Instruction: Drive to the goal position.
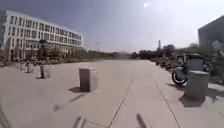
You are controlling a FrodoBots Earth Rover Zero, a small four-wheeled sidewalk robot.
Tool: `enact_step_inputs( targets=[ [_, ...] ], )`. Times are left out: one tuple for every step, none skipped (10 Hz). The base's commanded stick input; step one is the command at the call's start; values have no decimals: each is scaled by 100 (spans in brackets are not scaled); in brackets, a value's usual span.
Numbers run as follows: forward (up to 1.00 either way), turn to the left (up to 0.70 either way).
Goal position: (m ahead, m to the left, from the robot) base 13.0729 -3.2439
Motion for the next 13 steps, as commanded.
enact_step_inputs(
  targets=[
    [100, 0],
    [100, 0],
    [100, 0],
    [100, 0],
    [100, -22],
    [100, -40],
    [100, -40],
    [100, -40],
    [100, -40],
    [100, -40],
    [100, -40],
    [100, -40],
    [100, -40]
  ],
)
